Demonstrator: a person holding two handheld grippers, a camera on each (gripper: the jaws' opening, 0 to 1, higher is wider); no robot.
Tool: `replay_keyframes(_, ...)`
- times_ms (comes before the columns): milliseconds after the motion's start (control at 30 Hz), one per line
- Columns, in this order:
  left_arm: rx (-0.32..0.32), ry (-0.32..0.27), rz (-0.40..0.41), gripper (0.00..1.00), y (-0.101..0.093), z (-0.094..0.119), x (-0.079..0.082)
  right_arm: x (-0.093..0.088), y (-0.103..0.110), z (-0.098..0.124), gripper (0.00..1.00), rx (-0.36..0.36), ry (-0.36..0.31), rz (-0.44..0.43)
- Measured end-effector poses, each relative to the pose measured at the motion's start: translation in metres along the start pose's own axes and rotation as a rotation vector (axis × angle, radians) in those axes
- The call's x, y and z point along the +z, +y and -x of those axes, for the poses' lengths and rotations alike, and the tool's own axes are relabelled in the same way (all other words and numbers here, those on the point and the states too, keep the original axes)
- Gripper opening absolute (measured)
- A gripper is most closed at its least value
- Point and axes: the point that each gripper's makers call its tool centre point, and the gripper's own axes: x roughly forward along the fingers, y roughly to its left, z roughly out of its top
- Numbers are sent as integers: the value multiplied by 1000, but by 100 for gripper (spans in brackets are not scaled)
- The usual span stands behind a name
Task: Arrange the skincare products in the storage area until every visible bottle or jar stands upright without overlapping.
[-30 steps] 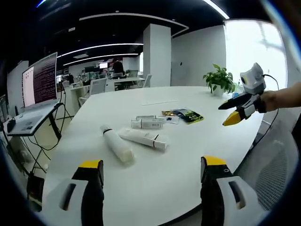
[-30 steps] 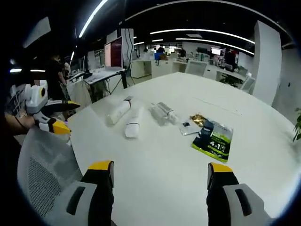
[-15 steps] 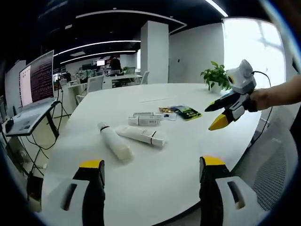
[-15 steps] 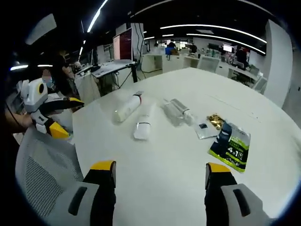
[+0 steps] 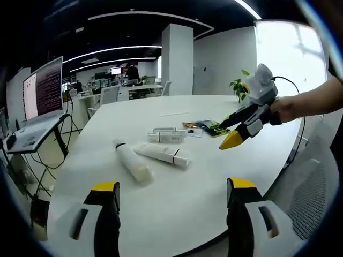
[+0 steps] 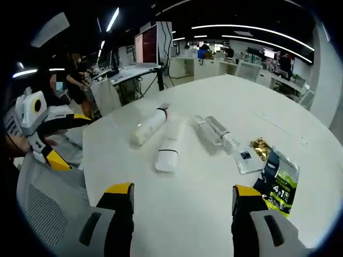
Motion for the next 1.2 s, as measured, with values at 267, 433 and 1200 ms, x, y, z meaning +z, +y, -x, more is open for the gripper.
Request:
replay_keyframes(267, 0, 4, 0, 75, 0, 0, -1, 7, 12, -24, 77, 39, 21, 6)
replay_keyframes(433, -2, 4, 4, 74, 0, 0, -1, 12, 16, -40, 74, 55, 28, 2)
replay_keyframes(1200, 9, 20, 14, 72, 3, 1, -5, 37, 23, -121, 67, 25, 72, 36)
